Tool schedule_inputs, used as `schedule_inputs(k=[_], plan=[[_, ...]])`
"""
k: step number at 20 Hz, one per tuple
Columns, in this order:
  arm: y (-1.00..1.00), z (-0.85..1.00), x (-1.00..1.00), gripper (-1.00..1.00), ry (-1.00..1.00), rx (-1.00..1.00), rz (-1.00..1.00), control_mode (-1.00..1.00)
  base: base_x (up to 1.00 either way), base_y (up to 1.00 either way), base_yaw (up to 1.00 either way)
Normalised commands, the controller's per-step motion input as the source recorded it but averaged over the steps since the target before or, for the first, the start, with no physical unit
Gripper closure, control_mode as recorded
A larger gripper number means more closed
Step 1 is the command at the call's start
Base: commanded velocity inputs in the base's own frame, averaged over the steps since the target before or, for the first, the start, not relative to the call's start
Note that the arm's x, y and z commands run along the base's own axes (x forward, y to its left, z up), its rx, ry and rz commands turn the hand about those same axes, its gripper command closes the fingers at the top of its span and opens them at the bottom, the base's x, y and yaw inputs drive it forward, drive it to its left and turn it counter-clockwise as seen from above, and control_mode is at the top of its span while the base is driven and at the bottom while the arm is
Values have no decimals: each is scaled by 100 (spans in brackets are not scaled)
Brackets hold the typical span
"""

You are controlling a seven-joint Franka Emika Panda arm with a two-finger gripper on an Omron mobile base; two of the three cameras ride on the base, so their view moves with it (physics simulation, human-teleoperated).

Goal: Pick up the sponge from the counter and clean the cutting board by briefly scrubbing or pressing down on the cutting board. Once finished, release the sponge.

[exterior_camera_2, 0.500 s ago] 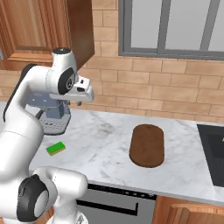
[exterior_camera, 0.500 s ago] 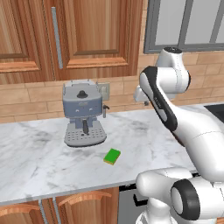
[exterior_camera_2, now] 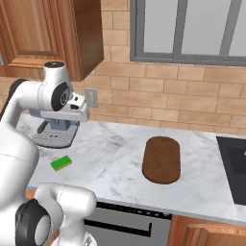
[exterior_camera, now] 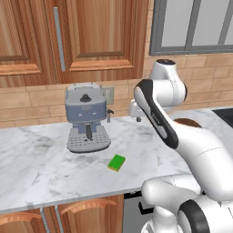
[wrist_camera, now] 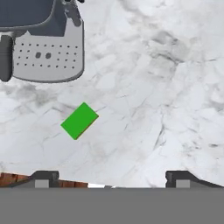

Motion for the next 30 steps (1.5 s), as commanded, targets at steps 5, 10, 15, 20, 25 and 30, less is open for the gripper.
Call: schedule_inputs(k=[5,10,15,20,25,30], plan=[[90,-57,0,-100,21,0,-2,-100,0,0,0],[52,-65,-2,-100,22,0,-14,-100,0,0,0],[20,-65,-1,-100,20,0,-10,-100,0,0,0],[0,-57,0,-100,11,0,-16,-100,0,0,0],[0,-38,0,-100,-6,0,-18,-100,0,0,0],[0,-28,0,-100,-12,0,-19,-100,0,0,0]])
